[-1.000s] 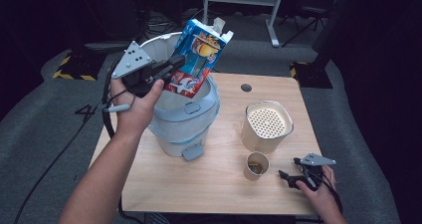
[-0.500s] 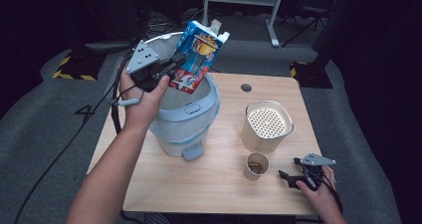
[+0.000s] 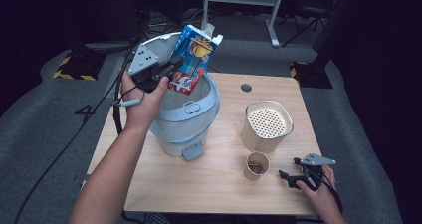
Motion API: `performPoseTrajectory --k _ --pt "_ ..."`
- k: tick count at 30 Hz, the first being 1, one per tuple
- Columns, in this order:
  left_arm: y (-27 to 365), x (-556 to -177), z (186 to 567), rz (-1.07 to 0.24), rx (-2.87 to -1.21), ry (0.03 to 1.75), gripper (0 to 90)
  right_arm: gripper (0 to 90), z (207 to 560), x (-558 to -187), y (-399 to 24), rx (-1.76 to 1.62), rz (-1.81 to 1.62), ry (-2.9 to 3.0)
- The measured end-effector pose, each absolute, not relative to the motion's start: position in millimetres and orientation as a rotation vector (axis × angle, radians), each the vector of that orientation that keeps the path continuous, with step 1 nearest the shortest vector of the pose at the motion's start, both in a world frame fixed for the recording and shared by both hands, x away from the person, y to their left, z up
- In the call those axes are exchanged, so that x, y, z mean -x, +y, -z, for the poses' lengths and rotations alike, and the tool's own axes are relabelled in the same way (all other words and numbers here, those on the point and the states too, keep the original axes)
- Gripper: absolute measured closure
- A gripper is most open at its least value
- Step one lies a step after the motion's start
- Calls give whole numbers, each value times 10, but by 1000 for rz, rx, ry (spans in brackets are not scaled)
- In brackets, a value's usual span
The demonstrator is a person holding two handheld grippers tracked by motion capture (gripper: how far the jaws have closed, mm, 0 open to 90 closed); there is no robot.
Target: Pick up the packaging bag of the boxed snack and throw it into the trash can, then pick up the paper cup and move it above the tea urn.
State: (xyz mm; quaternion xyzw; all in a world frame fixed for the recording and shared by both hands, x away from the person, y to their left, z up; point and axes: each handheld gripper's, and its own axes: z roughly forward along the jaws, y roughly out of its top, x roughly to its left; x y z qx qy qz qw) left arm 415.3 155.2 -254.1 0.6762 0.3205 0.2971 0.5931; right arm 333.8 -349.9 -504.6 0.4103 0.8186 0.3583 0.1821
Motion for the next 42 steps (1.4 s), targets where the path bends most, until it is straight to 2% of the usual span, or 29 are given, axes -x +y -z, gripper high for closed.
performPoseTrajectory --k 11,12,15,16,28,42 --pt "1542 -4201 2522 -660 -1629 814 871 153 5046 -3338 -3499 -1158 -1011 2311" --pt "1542 -4201 2522 -660 -1629 814 820 153 5046 -3338 -3499 -1158 -1011 2311" --pt "1526 -4232 2517 -671 -1580 803 512 153 5047 -3338 -3499 -1157 -1011 2311" --pt "1526 -4232 2517 -671 -1580 803 468 153 5047 -3338 -3499 -1157 -1011 2311" --pt "1525 -4001 2454 -644 -1653 774 444 153 5046 -3338 -3499 -1158 -1011 2311" --pt "1669 -3436 2543 -570 -1794 635 416 158 5045 -3334 -3496 -1154 -1008 2312"
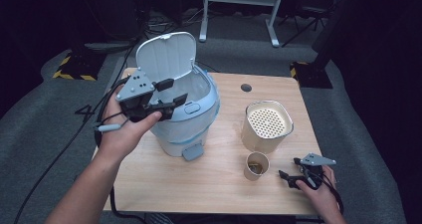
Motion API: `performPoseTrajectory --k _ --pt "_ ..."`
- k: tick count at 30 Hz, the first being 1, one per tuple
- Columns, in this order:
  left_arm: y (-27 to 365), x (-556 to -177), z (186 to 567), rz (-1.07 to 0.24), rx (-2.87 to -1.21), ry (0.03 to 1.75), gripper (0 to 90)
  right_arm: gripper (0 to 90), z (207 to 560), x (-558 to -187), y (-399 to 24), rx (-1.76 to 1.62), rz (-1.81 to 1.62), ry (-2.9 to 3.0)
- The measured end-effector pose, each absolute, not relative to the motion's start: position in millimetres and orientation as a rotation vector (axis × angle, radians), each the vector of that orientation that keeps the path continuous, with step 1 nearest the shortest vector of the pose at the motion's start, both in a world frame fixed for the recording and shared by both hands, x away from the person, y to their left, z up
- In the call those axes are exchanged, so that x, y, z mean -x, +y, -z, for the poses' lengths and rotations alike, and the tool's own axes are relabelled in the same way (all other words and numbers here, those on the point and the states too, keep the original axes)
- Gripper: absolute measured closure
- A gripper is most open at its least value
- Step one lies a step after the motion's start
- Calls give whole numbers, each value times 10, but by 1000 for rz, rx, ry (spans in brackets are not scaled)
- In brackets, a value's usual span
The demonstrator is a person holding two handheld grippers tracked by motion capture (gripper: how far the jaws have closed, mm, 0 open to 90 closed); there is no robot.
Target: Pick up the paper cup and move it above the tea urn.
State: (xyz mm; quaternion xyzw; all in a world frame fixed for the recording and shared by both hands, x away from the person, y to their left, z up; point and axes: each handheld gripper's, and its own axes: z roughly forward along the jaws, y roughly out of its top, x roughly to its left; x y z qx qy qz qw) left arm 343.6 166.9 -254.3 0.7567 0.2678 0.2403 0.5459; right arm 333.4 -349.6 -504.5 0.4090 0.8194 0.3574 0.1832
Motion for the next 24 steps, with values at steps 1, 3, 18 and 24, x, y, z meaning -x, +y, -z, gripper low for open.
performPoseTrajectory --k 1,3,18,24 --pt "1683 -3399 2564 -569 -1802 631 414 163 5044 -3332 -3495 -1146 -1012 2317" --pt "1705 -3355 2593 -570 -1815 624 414 172 5043 -3327 -3493 -1138 -1016 2321" --pt "1788 -2915 3233 -396 -1918 591 412 172 4890 -3121 -3275 -1047 -1134 2421" --pt "1694 -2923 3621 -400 -1983 667 418 179 4825 -3066 -3133 -994 -1167 2451"
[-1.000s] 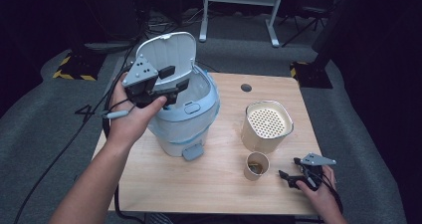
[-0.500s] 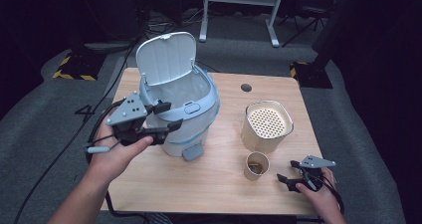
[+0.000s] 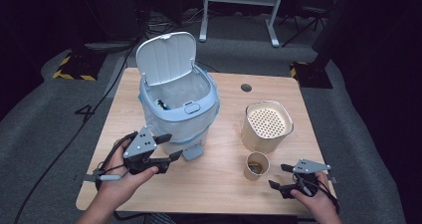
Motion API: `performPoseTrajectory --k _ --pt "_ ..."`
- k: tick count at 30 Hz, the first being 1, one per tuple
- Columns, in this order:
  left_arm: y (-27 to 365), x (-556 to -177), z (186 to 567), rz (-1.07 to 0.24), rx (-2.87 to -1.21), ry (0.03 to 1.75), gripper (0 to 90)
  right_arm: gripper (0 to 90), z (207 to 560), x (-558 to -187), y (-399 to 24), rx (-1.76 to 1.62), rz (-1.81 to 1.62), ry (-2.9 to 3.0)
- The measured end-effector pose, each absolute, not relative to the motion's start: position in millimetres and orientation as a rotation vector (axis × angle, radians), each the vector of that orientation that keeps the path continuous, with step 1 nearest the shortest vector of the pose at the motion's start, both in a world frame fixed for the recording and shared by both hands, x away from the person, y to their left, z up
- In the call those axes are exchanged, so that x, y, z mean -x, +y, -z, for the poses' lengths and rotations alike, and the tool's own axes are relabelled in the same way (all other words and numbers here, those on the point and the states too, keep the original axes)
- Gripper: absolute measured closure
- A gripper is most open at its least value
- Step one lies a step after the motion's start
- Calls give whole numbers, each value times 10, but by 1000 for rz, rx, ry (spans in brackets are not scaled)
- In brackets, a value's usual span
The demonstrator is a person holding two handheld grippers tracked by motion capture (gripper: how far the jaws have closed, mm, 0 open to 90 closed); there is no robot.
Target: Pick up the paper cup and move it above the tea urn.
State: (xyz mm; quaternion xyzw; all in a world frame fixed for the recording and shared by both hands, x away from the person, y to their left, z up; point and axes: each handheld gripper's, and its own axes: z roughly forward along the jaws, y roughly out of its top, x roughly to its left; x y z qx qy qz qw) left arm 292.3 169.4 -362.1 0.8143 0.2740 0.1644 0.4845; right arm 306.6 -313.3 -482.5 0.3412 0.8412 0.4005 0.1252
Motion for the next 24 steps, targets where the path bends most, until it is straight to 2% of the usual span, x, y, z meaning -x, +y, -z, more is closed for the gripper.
performPoseTrajectory --k 12,20,24 --pt "1657 -3039 4201 -326 -2031 739 381 169 4788 -3042 -2941 -960 -1206 2472" --pt "1648 -3168 4647 -327 -2172 812 365 161 4783 -3060 -2747 -933 -1247 2443" --pt "1652 -3190 4724 -292 -2181 827 361 161 4802 -3093 -2683 -942 -1252 2431"
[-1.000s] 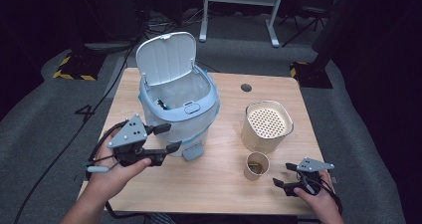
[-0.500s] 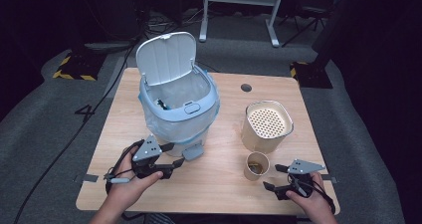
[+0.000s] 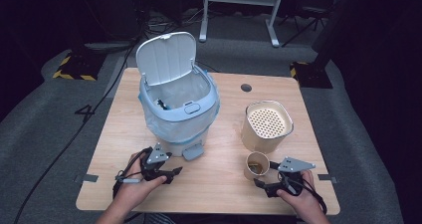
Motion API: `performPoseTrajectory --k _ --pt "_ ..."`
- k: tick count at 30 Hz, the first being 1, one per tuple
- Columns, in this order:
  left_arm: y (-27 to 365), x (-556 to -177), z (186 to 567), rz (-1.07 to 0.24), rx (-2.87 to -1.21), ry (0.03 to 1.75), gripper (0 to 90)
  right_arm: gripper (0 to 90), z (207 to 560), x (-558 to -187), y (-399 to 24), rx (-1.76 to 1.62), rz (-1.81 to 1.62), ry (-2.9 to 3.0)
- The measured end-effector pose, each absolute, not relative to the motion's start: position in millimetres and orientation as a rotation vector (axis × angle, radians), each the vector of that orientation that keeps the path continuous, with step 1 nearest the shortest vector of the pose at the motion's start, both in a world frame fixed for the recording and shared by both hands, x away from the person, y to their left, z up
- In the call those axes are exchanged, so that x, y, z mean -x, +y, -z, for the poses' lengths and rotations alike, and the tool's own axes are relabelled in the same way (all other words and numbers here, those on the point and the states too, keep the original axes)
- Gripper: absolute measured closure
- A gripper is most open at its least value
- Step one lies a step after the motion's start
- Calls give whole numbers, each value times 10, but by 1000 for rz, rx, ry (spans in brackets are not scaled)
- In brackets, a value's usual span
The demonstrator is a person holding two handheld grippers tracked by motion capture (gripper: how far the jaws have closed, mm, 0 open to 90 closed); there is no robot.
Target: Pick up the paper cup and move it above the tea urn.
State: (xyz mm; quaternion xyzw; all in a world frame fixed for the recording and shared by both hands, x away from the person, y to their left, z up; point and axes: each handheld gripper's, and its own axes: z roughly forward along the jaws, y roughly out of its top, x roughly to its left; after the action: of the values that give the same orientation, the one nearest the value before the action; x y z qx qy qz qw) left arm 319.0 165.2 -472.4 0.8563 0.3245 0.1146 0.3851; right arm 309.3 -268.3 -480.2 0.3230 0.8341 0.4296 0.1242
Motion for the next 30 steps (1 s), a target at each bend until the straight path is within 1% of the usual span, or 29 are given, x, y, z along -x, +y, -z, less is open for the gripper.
performPoseTrajectory --k 14,15,18,19,22,27,30 --pt "1617 -3226 4976 -275 -2247 901 342 160 4883 -3154 -2439 -968 -1321 2304" --pt "1615 -3226 4978 -273 -2243 904 324 164 4887 -3159 -2429 -975 -1319 2301" --pt "1608 -3220 4987 -279 -2242 897 312 206 4901 -3162 -2414 -969 -1304 2309" --pt "1602 -3218 5012 -305 -2237 876 281 242 4913 -3165 -2417 -963 -1294 2306" --pt "1592 -3221 5036 -326 -2231 861 241 266 4915 -3173 -2437 -967 -1299 2303" --pt "1591 -3228 5036 -327 -2230 866 232 307 4900 -3186 -2465 -947 -1303 2326" --pt "1592 -3231 5036 -325 -2231 863 230 314 4890 -3194 -2476 -938 -1305 2341"
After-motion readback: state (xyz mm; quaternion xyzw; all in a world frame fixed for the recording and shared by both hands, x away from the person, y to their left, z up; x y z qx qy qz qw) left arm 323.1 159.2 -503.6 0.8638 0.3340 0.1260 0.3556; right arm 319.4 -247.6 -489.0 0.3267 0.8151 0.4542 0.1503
